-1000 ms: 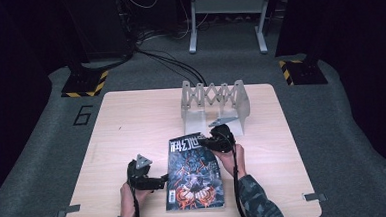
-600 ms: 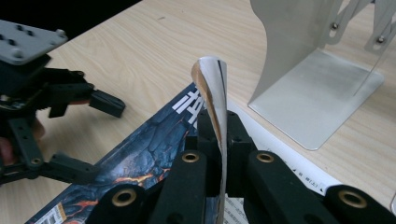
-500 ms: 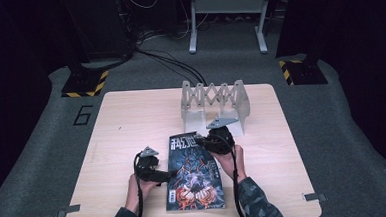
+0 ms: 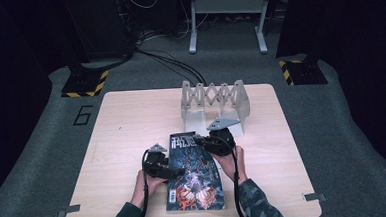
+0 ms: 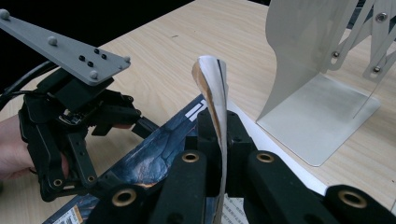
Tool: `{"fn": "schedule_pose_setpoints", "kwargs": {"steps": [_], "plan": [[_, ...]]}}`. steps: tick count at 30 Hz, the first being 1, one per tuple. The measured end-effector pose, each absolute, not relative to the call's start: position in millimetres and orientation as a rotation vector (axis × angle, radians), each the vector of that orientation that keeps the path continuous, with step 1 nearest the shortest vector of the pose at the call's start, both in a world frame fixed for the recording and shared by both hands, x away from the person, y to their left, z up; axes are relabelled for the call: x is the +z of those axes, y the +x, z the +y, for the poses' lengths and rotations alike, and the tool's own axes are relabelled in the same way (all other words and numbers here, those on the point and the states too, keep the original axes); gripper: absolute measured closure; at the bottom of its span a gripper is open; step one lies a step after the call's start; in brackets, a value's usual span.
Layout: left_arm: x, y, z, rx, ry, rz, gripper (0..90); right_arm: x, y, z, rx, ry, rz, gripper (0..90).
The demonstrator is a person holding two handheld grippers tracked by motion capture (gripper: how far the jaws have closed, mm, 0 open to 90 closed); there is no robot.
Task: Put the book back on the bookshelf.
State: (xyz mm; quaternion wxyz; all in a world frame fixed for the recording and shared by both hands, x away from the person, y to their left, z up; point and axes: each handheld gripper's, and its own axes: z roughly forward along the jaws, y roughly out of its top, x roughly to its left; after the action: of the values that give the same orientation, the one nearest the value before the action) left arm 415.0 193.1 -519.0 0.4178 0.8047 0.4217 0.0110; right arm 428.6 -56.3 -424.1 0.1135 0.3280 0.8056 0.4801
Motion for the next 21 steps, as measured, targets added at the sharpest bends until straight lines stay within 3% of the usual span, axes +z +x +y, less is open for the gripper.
{"fn": "schedule_pose_setpoints", "kwargs": {"steps": [11, 21], "plan": [[-518.4, 413.8, 192.8, 0.041, 2.019, 1.068, 25.3, -434.8, 438.0, -63.7, 1.414, 1.012, 2.369, 88.4], [-519.6, 410.9, 196.0, 0.116, 1.981, 1.141, 52.4, -467.1, 457.7, -66.2, 1.288, 1.244, 2.424, 84.6]]}}
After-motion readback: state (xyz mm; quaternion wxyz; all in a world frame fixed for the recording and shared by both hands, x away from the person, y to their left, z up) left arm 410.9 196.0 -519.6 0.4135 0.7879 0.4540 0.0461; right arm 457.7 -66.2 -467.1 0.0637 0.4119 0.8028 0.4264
